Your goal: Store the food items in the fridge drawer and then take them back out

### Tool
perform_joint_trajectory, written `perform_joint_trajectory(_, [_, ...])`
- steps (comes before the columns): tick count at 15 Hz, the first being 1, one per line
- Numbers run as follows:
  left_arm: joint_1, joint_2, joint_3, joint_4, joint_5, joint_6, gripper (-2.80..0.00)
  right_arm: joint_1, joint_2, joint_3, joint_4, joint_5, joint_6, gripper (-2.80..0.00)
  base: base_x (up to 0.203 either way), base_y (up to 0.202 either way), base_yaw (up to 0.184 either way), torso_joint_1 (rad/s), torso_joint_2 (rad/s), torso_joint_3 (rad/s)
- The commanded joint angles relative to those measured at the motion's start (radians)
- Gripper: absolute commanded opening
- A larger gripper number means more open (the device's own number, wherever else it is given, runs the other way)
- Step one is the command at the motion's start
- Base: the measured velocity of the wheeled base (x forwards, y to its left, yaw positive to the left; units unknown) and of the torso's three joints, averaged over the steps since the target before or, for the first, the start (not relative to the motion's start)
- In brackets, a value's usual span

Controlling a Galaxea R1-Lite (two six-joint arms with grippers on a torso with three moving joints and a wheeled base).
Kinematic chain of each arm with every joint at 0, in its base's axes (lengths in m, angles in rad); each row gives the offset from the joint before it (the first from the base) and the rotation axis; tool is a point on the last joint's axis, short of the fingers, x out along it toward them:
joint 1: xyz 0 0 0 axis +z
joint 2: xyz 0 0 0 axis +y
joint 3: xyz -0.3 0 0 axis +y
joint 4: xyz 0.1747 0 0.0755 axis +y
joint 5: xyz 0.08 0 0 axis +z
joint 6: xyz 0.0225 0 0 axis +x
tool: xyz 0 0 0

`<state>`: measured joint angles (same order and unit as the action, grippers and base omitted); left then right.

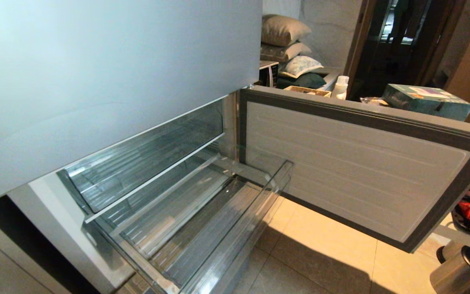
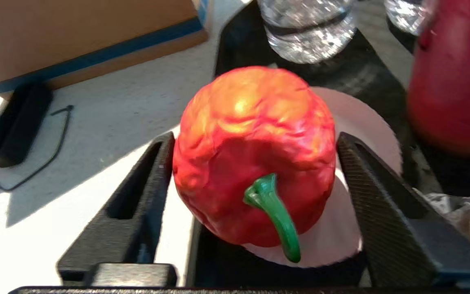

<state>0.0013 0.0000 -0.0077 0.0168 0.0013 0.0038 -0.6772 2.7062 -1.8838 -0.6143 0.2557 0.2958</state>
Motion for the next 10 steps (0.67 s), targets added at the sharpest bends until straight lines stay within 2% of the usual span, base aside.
perform_joint_trajectory(1, [0.0,0.0,0.0,0.0,0.0,-0.001,-2.8,0.001,-0.002,0.001,-0.003,0.002,0.002,0.0,0.0,0.0,0.0,0.0,0.0,0.0])
perform_joint_trajectory(5, [0.0,0.0,0.0,0.0,0.0,-0.001,-2.8,-0.001,-0.069,0.039,-0.004,-0.001,0.013,0.0,0.0,0.0,0.0,0.0,0.0,0.0])
perform_joint_trajectory(10, [0.0,0.0,0.0,0.0,0.0,-0.001,-2.8,-0.002,-0.232,0.198,-0.005,0.0,0.017,0.0,0.0,0.0,0.0,0.0,0.0,0.0])
